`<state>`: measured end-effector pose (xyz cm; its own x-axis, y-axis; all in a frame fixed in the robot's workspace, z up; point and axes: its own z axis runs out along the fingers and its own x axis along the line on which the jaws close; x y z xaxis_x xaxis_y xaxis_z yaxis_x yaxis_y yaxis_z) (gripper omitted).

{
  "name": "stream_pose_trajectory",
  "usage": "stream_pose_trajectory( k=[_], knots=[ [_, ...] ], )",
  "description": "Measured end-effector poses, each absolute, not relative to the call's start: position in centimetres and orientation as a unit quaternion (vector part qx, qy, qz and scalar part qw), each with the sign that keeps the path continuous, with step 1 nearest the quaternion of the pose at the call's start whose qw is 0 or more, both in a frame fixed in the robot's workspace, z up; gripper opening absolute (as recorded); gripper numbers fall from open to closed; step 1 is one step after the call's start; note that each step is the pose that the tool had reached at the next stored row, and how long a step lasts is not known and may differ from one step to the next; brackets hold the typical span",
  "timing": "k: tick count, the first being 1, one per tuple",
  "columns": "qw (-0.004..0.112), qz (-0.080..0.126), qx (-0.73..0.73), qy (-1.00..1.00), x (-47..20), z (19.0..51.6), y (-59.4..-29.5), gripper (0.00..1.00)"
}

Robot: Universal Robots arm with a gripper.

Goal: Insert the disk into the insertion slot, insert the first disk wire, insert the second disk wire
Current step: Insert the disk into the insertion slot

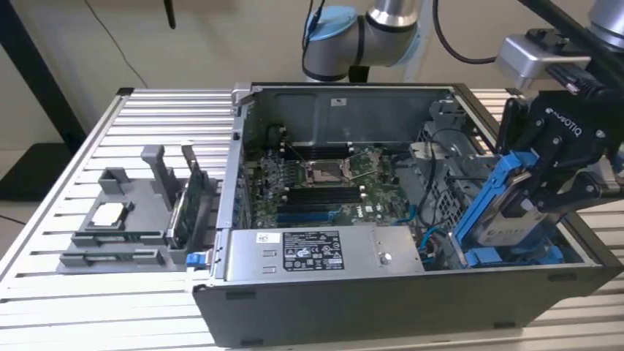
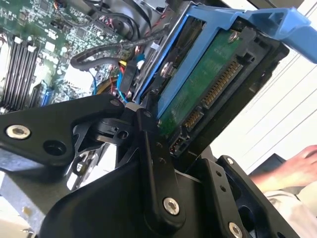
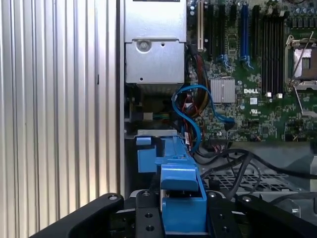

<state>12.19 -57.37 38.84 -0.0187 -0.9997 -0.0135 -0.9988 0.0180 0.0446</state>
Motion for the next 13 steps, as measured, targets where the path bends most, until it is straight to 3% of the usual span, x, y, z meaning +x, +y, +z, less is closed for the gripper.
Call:
stream_pose_trajectory(
  k=[13],
  knots=[
    [0.005, -0.027, 0.700, -0.713, 12.2, 37.5, -57.3, 0.33]
  ],
)
